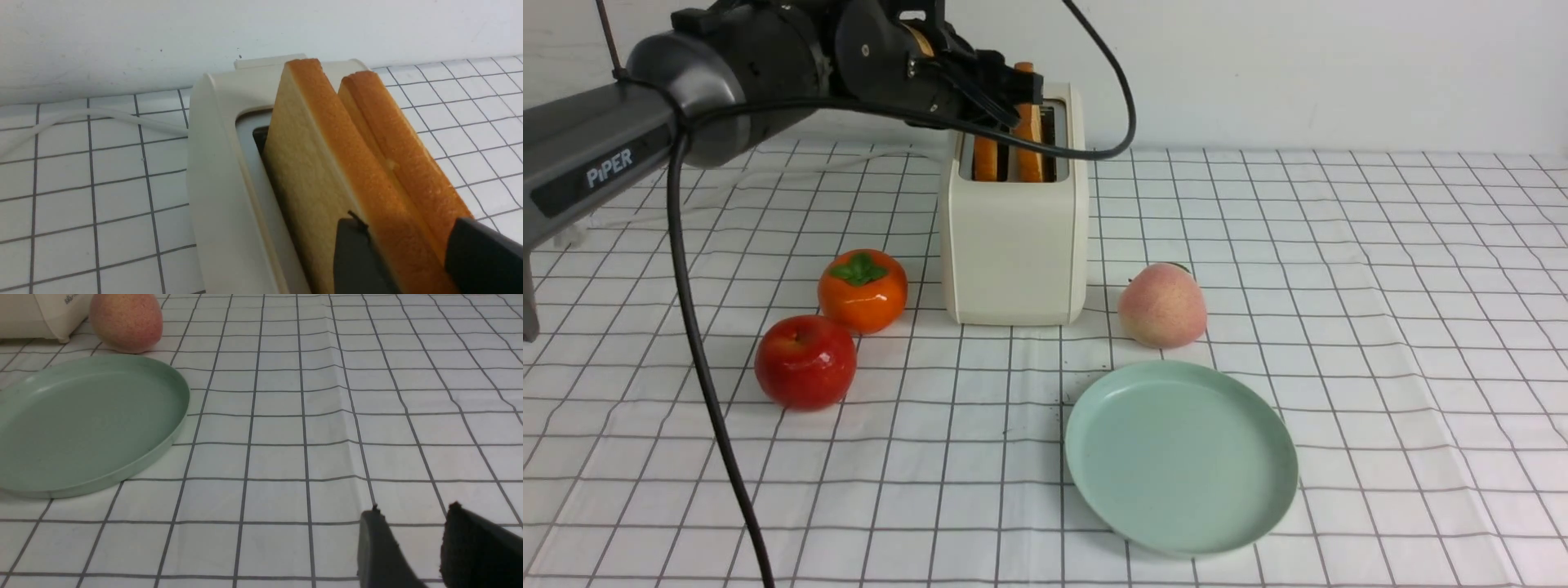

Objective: Take toasted bread from bread machine on white checkered table place on plate.
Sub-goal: 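Reach for a toast slice standing in the toaster with the left gripper, then place the slice of bread on the plate with the left gripper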

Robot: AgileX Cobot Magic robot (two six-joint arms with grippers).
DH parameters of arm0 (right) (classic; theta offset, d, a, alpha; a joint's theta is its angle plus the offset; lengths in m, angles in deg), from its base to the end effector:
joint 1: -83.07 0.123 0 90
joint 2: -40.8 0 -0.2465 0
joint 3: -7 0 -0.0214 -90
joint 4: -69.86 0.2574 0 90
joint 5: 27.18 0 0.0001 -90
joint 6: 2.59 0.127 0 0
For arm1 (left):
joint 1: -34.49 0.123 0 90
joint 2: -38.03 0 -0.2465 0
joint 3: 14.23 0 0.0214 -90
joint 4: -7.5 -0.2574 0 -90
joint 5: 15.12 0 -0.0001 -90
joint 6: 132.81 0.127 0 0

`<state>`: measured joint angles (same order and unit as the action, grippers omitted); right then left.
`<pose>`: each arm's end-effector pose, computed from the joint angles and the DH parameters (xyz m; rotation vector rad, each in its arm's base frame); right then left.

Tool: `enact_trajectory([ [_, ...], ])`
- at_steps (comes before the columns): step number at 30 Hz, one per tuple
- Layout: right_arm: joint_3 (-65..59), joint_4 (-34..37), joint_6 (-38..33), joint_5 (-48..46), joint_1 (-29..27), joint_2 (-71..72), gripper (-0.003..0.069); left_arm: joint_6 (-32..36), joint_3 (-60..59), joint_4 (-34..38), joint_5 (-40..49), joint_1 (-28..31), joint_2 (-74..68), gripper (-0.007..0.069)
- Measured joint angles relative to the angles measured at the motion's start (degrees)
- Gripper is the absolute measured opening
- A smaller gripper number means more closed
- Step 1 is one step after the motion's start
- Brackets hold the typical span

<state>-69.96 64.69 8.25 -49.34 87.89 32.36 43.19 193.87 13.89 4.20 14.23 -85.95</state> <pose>0.1320 0.0068 0.1629 0.0435 1.8763 0.0986 0.4777 -0.1813 0.2684 0.2044 2.0179 -0.3731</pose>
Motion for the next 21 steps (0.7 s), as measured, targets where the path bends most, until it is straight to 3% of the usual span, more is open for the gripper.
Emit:
enact_trajectory([
  [5, 0.0, 0.0, 0.0, 0.0, 0.0, 0.0, 0.0240, 0.0, 0.0, -1.2, -0.5, 0.0, -1.0, 0.0242],
  [10, 0.0, 0.0, 0.0, 0.0, 0.0, 0.0, 0.0240, 0.0, 0.0, -1.5, -0.6, 0.0, -1.1, 0.0097],
  [17, 0.0, 0.0, 0.0, 0.0, 0.0, 0.0, 0.0240, 0.0, 0.0, -1.5, 0.1, 0.0, 3.7, 0.0095],
  [21, 0.0, 0.0, 0.0, 0.0, 0.0, 0.0, 0.0240, 0.0, 0.0, -1.2, 1.4, 0.0, 13.4, 0.0095],
])
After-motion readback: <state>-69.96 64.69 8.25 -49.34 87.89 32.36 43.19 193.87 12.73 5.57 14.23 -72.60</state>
